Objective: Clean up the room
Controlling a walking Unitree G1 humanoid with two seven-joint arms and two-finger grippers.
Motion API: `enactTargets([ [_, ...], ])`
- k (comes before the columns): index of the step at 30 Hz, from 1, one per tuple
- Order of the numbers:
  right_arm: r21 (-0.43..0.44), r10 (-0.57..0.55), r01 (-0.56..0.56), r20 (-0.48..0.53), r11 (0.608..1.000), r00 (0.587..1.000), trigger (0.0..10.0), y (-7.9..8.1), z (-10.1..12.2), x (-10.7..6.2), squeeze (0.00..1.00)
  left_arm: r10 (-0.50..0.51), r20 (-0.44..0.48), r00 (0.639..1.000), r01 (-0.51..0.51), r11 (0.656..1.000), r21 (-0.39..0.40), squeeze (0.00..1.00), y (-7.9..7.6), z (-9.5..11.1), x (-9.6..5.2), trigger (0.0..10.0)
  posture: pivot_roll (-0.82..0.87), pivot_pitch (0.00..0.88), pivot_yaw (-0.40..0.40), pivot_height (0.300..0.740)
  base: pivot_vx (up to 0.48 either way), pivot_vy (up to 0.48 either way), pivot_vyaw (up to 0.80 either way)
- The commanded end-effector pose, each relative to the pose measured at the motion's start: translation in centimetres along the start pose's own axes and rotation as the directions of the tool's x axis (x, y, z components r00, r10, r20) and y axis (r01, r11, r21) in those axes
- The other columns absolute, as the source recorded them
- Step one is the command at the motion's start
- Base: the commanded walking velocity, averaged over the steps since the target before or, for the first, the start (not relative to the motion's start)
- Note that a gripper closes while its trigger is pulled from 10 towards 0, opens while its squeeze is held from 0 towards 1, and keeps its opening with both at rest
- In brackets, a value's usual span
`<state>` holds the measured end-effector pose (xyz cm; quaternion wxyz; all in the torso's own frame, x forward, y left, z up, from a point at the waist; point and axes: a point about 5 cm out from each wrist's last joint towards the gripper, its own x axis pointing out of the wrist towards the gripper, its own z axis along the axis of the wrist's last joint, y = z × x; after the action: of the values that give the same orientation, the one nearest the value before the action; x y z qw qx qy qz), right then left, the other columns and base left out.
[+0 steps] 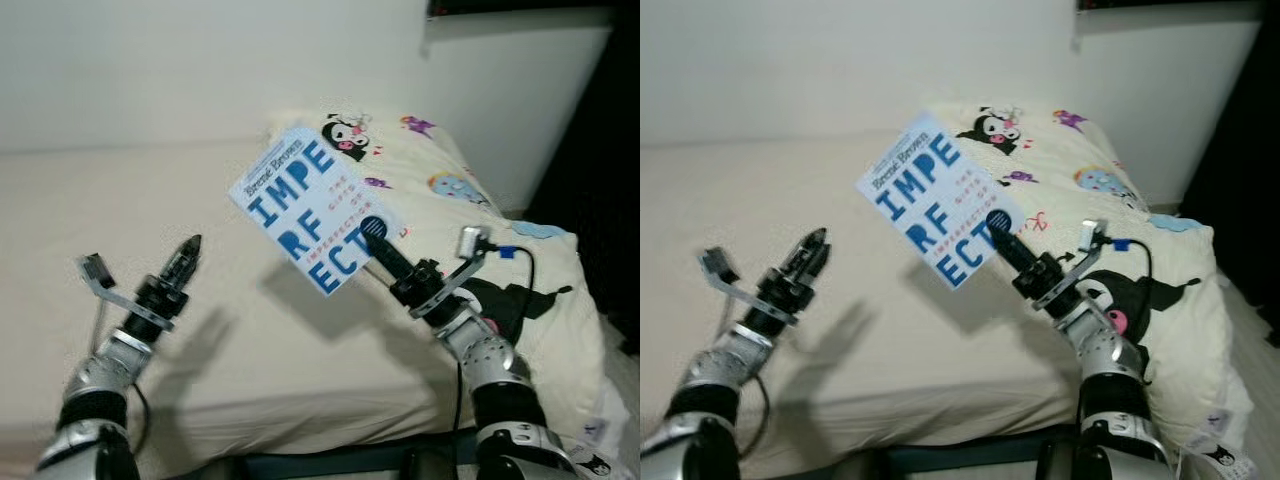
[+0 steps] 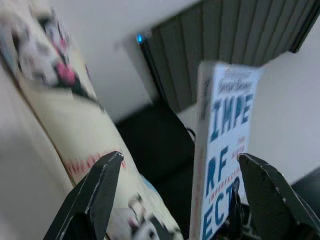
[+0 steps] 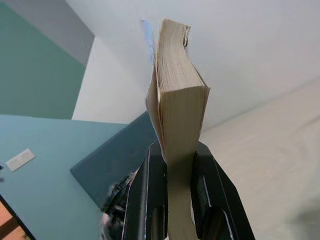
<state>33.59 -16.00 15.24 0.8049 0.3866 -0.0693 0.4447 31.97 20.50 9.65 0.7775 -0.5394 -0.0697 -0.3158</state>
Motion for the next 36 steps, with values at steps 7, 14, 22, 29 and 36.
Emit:
enactTargets([
  [7,0.025,0.067,-0.066,-0.078,0.998,0.995,0.0,1.6,-1.8,0.9,0.00,-0.107,0.045,0.993,0.110,0.990,-0.092,0.00,-0.8,-1.2,1.5,10.0,0.10,0.000,0.018,0.511,0.000,0.000,0.00],
  [14,0.057,0.078,-0.069,-0.165,0.996,0.983,0.0,2.5,-3.9,0.9,0.00,-0.178,0.061,0.982,0.183,0.979,-0.091,0.00,-2.0,-1.3,2.9,10.0,0.09,0.000,0.017,0.511,0.000,0.000,0.00],
  [22,0.043,0.033,-0.026,-0.175,0.999,0.984,0.0,2.4,-4.3,0.8,0.00,-0.212,0.065,0.975,0.218,0.970,-0.104,0.00,-2.4,-1.3,3.5,0.0,0.09,0.000,0.015,0.511,0.000,0.000,0.00],
  [29,0.028,0.016,-0.013,-0.140,1.000,0.990,0.0,2.4,-3.3,0.9,0.00,-0.206,0.037,0.978,0.209,0.973,-0.098,0.00,-2.3,-1.7,2.9,0.0,0.08,0.000,0.018,0.511,0.000,0.000,0.00],
  [36,0.023,0.003,0.000,-0.134,1.000,0.991,0.0,2.3,-3.2,0.9,0.00,-0.189,0.024,0.982,0.190,0.977,-0.100,0.00,-2.0,-1.7,2.3,0.0,0.09,0.000,0.018,0.511,0.000,0.000,0.00],
])
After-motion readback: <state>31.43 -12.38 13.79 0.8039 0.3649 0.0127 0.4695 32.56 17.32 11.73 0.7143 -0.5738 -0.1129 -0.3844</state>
